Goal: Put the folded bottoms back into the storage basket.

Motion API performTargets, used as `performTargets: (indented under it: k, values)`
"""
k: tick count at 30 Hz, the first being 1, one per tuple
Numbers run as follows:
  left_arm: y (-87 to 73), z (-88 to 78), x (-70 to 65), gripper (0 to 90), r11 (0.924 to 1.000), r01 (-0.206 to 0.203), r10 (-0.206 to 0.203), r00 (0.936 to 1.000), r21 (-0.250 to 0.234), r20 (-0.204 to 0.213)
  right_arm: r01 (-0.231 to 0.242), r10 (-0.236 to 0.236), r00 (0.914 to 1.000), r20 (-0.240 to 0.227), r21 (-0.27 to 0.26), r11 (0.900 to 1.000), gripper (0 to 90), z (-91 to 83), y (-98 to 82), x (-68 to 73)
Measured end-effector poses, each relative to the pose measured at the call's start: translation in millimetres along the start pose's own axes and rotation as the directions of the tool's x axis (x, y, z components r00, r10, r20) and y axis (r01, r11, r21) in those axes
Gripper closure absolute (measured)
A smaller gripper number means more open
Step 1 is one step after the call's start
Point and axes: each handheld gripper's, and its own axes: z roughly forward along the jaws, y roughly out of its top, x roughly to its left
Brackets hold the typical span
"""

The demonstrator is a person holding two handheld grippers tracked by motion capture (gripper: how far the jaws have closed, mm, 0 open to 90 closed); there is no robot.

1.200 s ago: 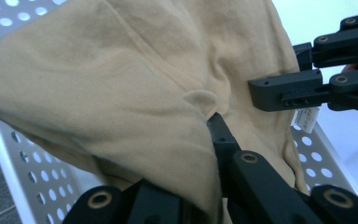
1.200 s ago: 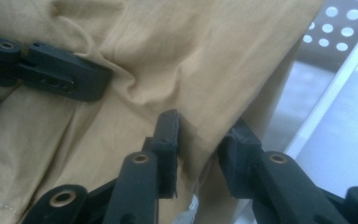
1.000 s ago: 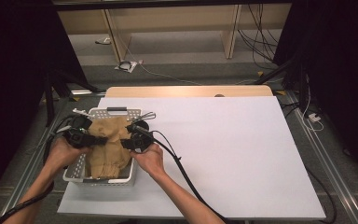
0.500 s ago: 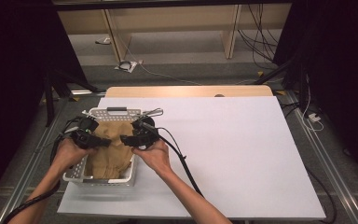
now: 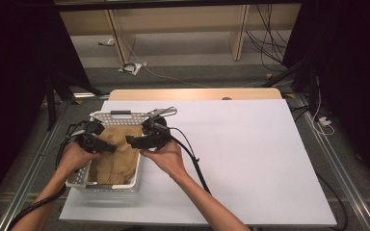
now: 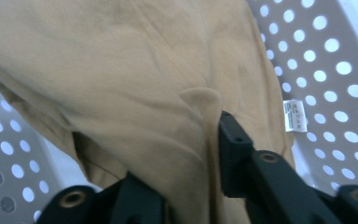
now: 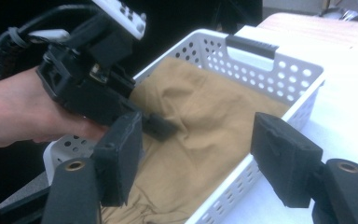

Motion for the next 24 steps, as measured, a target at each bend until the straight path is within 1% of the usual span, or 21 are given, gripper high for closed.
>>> performTargets:
  k: [2,4,5,7,8,9,13,14,15,17,18,20,22,24]
  values:
    - [-0.2,-0.5,1.0,62.5,0.9999,0.014,-0.014,0.9997,0.008,-0.020,0.016,-0.015,0.9999,0.008,-0.007,1.000,34.9,-5.6,1.2,-0.7]
    - [-0.3,-2.2,2.3,59.6,0.9996,0.027,-0.027,0.9989,0.008,-0.038,0.022,-0.022,0.9997,0.012,-0.015,1.000,34.7,-10.5,2.0,-1.3]
    - [-0.1,-3.7,3.0,56.4,0.9994,0.032,-0.031,0.9981,0.015,-0.052,0.025,-0.024,0.9996,0.012,-0.019,1.000,34.5,-13.6,2.5,-2.1]
    - [0.1,-5.8,4.1,47.9,0.9982,0.056,-0.055,0.9968,0.020,-0.058,0.032,-0.032,0.9994,0.013,-0.029,0.999,33.7,-19.8,3.4,-3.6]
    - [0.5,-7.2,4.6,42.9,0.9970,0.068,-0.065,0.9954,0.037,-0.070,0.037,-0.036,0.9992,0.016,-0.035,0.999,33.4,-22.8,3.8,-4.1]
    - [0.6,-8.7,4.6,38.6,0.9964,0.074,-0.071,0.9943,0.041,-0.081,0.041,-0.040,0.9990,0.020,-0.043,0.998,33.2,-26.2,4.1,-4.9]
    - [1.6,-15.5,4.4,28.2,0.9946,0.097,-0.092,0.9892,0.036,-0.114,0.046,-0.045,0.9987,0.025,-0.054,0.997,32.0,-34.6,3.8,-8.6]
    - [1.7,-17.3,4.2,25.5,0.9948,0.096,-0.092,0.9891,0.033,-0.115,0.049,-0.047,0.9984,0.030,-0.049,0.998,31.9,-37.4,3.5,-9.7]
    - [2.1,-20.3,3.0,24.3,0.9949,0.096,-0.091,0.9879,0.033,-0.125,0.051,-0.049,0.9983,0.030,-0.056,0.997,31.8,-38.3,3.0,-10.5]
    - [2.4,-23.6,1.1,21.9,0.9954,0.090,-0.085,0.9877,0.034,-0.132,0.051,-0.049,0.9983,0.033,-0.060,0.997,31.6,-42.1,1.7,-13.4]
    - [2.6,-25.5,-0.2,21.0,0.9952,0.090,-0.084,0.9864,0.037,-0.141,0.053,-0.051,0.9980,0.037,-0.055,0.997,31.5,-43.7,1.4,-14.2]
    - [2.8,-28.7,-2.5,19.2,0.9955,0.091,-0.086,0.9869,0.029,-0.137,0.059,-0.057,0.9972,0.048,-0.056,0.997,31.2,-47.0,-0.2,-16.9]
    - [3.6,-32.4,-5.3,18.3,0.9960,0.088,-0.085,0.9857,0.014,-0.145,0.058,-0.055,0.9974,0.047,-0.058,0.997,30.9,-49.5,-1.8,-19.8]
    - [4.4,-35.6,-8.1,17.6,0.9966,0.083,-0.082,0.9871,-0.003,-0.137,0.055,-0.052,0.9975,0.047,-0.063,0.996,30.8,-52.9,-3.8,-23.1]
